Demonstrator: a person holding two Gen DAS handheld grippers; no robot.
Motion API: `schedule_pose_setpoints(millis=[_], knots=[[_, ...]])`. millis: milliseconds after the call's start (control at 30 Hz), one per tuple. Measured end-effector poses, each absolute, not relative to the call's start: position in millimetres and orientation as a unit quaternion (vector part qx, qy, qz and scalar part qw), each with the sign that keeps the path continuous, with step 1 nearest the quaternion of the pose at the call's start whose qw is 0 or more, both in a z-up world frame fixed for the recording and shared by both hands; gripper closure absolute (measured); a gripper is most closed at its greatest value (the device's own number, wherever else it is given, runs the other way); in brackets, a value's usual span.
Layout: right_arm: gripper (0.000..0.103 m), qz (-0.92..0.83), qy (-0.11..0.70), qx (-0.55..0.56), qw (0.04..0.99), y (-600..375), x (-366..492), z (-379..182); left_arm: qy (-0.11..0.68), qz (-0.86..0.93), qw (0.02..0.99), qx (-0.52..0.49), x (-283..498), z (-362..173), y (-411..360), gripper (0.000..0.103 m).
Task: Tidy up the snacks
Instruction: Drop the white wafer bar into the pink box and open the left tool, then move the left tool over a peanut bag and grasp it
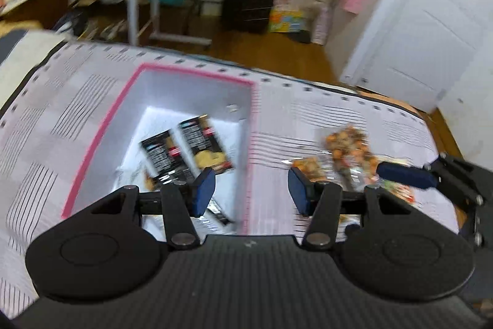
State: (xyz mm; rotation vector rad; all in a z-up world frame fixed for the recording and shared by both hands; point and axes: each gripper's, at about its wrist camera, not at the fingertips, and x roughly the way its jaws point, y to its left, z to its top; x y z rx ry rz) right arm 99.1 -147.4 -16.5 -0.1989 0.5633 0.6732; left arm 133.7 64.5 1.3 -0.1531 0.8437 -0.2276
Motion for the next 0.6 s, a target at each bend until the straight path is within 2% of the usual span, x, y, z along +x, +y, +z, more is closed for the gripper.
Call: schedule_pose_setpoints(millis=[100,233,433,467,533,600], knots=[[0.032,0.294,0.297,-0.105,0.902,-160,110,-16,0.378,-0.139,0.915,-0.036,133,14,37,0.053],[0.03,0.269,0.341,-0.086,0.897,-174,121,-27,0.385,-0.174,0.906,-0.016,149,11,0,0.053],[0.024,0.249,0.4,-0.058,0.88,-183,148,-72,0.431,-0.185,0.882,-0.04,179,-36,-37,0.055],[0.02,0.242,0.407,-0.052,0.879,-184,152,-81,0.436,-0.185,0.88,-0.04,183,-45,-41,0.055],[0.016,0.222,0.411,-0.051,0.883,-184,157,-97,0.448,-0.179,0.875,-0.038,190,-65,-47,0.055],[0.016,0.207,0.411,-0.059,0.886,-181,158,-110,0.465,-0.169,0.868,-0.042,200,-82,-52,0.055]])
